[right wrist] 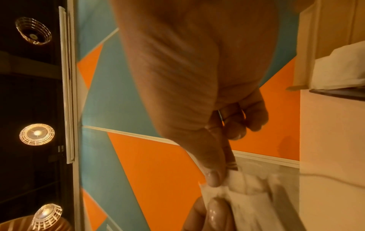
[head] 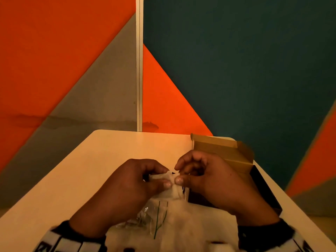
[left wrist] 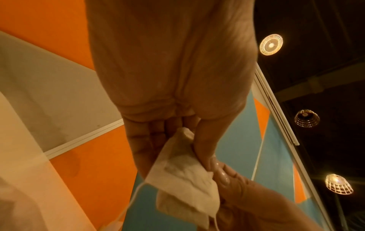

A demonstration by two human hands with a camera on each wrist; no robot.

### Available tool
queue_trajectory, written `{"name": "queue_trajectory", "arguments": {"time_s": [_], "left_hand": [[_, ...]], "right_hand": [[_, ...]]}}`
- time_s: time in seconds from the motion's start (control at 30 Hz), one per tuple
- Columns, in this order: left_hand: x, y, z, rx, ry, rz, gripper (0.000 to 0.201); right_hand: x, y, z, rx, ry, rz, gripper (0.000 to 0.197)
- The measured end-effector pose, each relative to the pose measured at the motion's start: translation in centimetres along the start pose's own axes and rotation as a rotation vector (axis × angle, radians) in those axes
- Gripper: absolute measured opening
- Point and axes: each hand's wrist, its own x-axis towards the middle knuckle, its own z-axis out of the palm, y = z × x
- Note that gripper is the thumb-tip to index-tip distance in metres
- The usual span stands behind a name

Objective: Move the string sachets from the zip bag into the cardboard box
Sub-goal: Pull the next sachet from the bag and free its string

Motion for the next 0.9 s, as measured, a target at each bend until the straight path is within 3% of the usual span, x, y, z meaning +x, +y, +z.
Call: {"name": "queue_trajectory", "arguments": {"time_s": [0.27, 0.57, 0.77, 0.9], "left_hand": [[0.3, -0.2, -0.4, -0.181, 0.088, -0.022, 0.017], [0.3, 0.0, -1.3, -0.227, 0.189, -0.058, 0.011], [0.3, 0.1, -1.3, -0.282, 0.26, -0.044, 0.012], [0.1, 0.4, -0.7, -0.303, 0.238, -0.046, 0.013]], "right_hand": [[-0.1, 0.2, -1.7, 0.023, 0.055, 0.004, 0.017], [0.3, 1.2, -2.4, -0.016, 0.149, 0.05, 0.02], [0.1, 1.2, -2.4, -0.132, 0.027, 0.091, 0.018], [0.2, 0.2, -0.6, 0.051, 0.011, 0.072, 0.018]]}}
